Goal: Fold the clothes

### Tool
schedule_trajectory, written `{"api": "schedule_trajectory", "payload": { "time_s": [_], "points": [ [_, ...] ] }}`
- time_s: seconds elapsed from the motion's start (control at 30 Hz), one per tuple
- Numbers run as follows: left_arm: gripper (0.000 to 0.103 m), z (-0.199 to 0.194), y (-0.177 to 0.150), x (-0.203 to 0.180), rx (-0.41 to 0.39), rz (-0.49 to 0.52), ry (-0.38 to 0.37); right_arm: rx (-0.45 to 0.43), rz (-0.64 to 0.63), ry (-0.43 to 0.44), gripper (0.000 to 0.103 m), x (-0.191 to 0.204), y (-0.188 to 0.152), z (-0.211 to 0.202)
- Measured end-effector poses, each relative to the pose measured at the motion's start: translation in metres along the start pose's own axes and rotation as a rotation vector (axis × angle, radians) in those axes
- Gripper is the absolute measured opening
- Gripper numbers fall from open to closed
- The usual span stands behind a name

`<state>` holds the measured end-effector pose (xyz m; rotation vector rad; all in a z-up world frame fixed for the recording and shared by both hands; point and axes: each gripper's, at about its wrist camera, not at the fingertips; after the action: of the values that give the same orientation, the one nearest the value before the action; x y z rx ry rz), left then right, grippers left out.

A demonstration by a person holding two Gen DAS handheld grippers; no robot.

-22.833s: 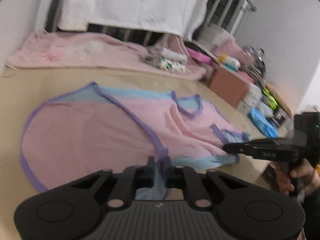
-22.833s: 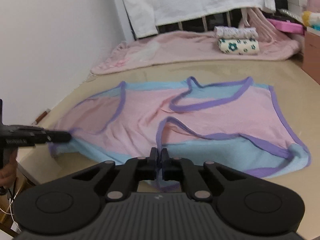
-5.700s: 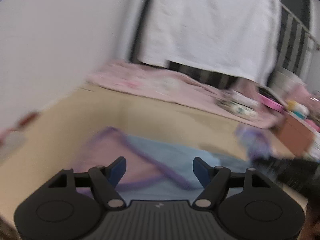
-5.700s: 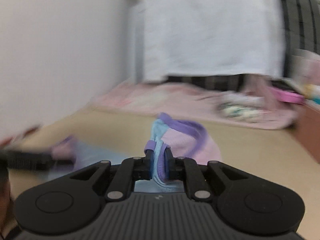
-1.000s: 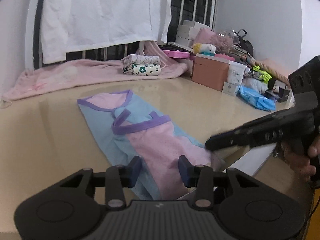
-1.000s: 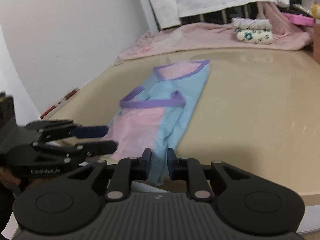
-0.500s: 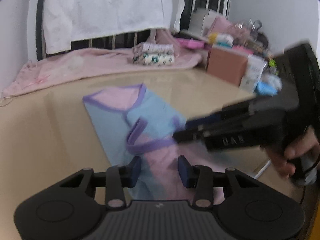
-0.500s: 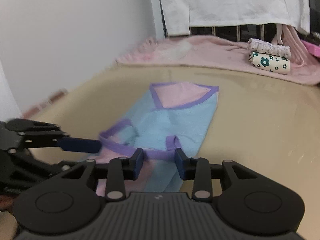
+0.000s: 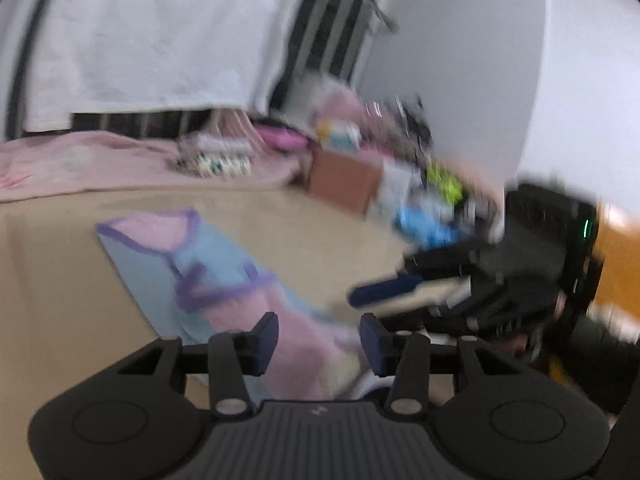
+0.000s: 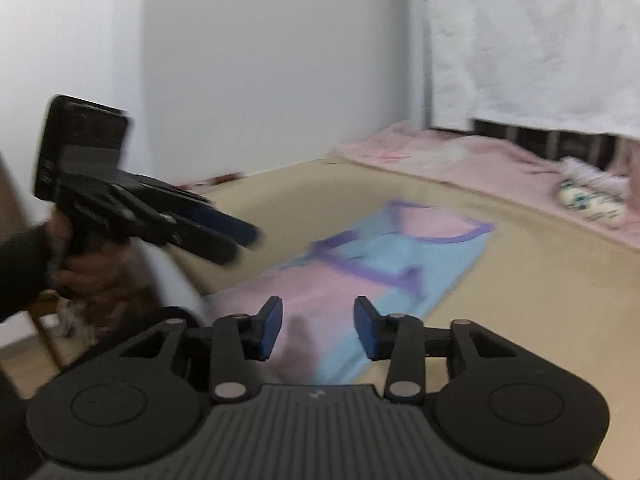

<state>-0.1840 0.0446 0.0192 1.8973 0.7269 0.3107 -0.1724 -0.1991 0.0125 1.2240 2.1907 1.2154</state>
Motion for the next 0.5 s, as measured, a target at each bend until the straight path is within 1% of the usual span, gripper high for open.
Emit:
{"api": "schedule_trajectory", "payload": {
  "time_s": [0.03, 0.07, 0.1, 0.13, 0.17, 0.2, 0.23, 0.3, 0.33, 0.37, 0.4, 0.43, 0.47, 0.5],
  "points": [
    [0.037, 0.009, -0.004, -0.003, 0.042, 0.030, 0.025, 0.002, -0.015, 0.014, 0.029, 0.001, -0.003, -0.004],
    [0.037, 0.014, -0.008, -0.004, 0.058, 0.047, 0.043, 0.005, -0.029, 0.028, 0.029, 0.002, -0.007, -0.007],
    [0.039, 0.018, -0.013, -0.005, 0.071, 0.062, 0.058, 0.007, -0.044, 0.042, 0.029, 0.003, -0.010, -0.011],
    [0.039, 0.018, -0.014, -0.005, 0.064, 0.062, 0.056, 0.009, -0.058, 0.056, 0.032, 0.004, -0.014, -0.014],
    [0.039, 0.018, -0.015, -0.005, 0.056, 0.062, 0.055, 0.012, -0.073, 0.070, 0.033, 0.005, -0.017, -0.018],
    [0.041, 0.018, -0.016, -0.005, 0.051, 0.062, 0.052, -0.003, -0.092, 0.079, 0.033, 0.007, -0.017, -0.022],
    [0.045, 0.014, -0.015, -0.004, 0.054, 0.064, 0.046, -0.023, -0.112, 0.086, 0.034, 0.010, -0.016, -0.026],
    [0.047, 0.008, -0.013, -0.004, 0.059, 0.068, 0.034, -0.063, -0.153, 0.101, 0.037, 0.015, -0.014, -0.034],
    [0.048, 0.005, -0.012, -0.003, 0.062, 0.070, 0.027, -0.083, -0.173, 0.109, 0.043, 0.018, -0.013, -0.037],
    [0.052, 0.002, -0.010, -0.003, 0.063, 0.074, 0.020, -0.103, -0.193, 0.116, 0.046, 0.020, -0.012, -0.041],
    [0.055, -0.005, -0.008, -0.005, 0.057, 0.090, 0.006, -0.124, -0.214, 0.123, 0.052, 0.023, -0.011, -0.045],
    [0.060, -0.009, -0.007, -0.008, 0.057, 0.121, -0.008, -0.124, -0.271, 0.129, 0.056, 0.029, -0.011, -0.043],
    [0.063, -0.013, -0.006, -0.010, 0.057, 0.153, -0.018, -0.117, -0.340, 0.134, 0.057, 0.037, -0.012, -0.038],
    [0.063, -0.014, -0.006, -0.013, 0.064, 0.190, -0.010, -0.102, -0.405, 0.137, 0.058, 0.043, -0.012, -0.031]
  ]
}}
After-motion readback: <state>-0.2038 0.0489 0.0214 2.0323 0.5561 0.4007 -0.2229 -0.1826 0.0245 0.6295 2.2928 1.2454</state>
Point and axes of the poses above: each gripper's, at about its wrist camera, not at the fingertips, and z roughly the way its jaws point, x to its left, y to its top, and after that the axes turned 6 degrees about z, right-handed
